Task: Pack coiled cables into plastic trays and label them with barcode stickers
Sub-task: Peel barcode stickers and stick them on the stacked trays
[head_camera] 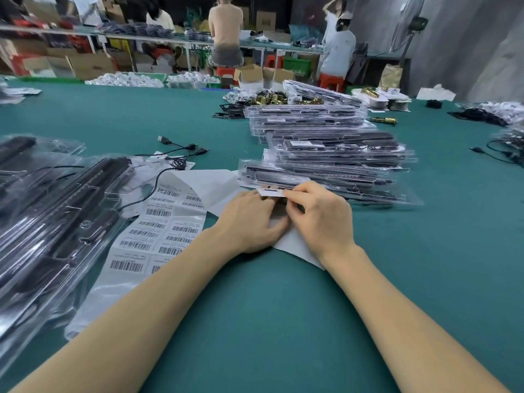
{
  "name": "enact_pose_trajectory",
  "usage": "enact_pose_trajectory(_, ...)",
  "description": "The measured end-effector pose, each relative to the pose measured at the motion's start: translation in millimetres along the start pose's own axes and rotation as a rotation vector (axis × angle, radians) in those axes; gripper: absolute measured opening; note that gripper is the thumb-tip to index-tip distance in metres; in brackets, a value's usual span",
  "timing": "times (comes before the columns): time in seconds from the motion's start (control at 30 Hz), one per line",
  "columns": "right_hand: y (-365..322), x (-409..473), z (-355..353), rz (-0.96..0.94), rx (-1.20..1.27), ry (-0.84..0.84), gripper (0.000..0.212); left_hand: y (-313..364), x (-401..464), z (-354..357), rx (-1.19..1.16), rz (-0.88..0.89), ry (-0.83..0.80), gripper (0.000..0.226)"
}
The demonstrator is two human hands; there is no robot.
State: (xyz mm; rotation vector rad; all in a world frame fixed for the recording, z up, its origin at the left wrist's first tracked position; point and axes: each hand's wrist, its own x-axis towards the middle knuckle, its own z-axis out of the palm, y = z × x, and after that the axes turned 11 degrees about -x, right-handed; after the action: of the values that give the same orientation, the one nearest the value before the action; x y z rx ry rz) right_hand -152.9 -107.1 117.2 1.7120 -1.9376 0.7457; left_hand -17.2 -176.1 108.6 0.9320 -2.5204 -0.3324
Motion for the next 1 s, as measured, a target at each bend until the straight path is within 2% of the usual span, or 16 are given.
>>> enact_pose_trajectory(0.13,0.2,6.2,6.9,0.062,-0.097,-0.066,0.019,-1.2,0.8,-0.2,0.001,-0.031,-0.019,0.045)
enact_pose_trajectory(0.4,-8.7,11.2,19.2,0.122,-0.205,-0.071,0.025,0.4,-0.8,-4.4,-0.106,-0.048,-0.056,0.044)
enact_pose_trajectory(0.63,-5.8,10.8,21.7,0.166,-0.223,-0.097,0.025,-8.0,1.0,-13.9,-0.194,0.046,-0.017,0.048)
enact_pose_trajectory(0.87,-10.5,10.9,19.5,0.049,-0.244,-0.255,0.032,-21.8,-7.2,-27.1,-0.283,0.16,-0.007,0.04)
enact_pose_trajectory(1.0,-8.0,7.8,16.4,0.019,-0.208,-0.357,0.039,-23.3,-7.1,-32.0,-0.297,0.211,-0.057,0.039)
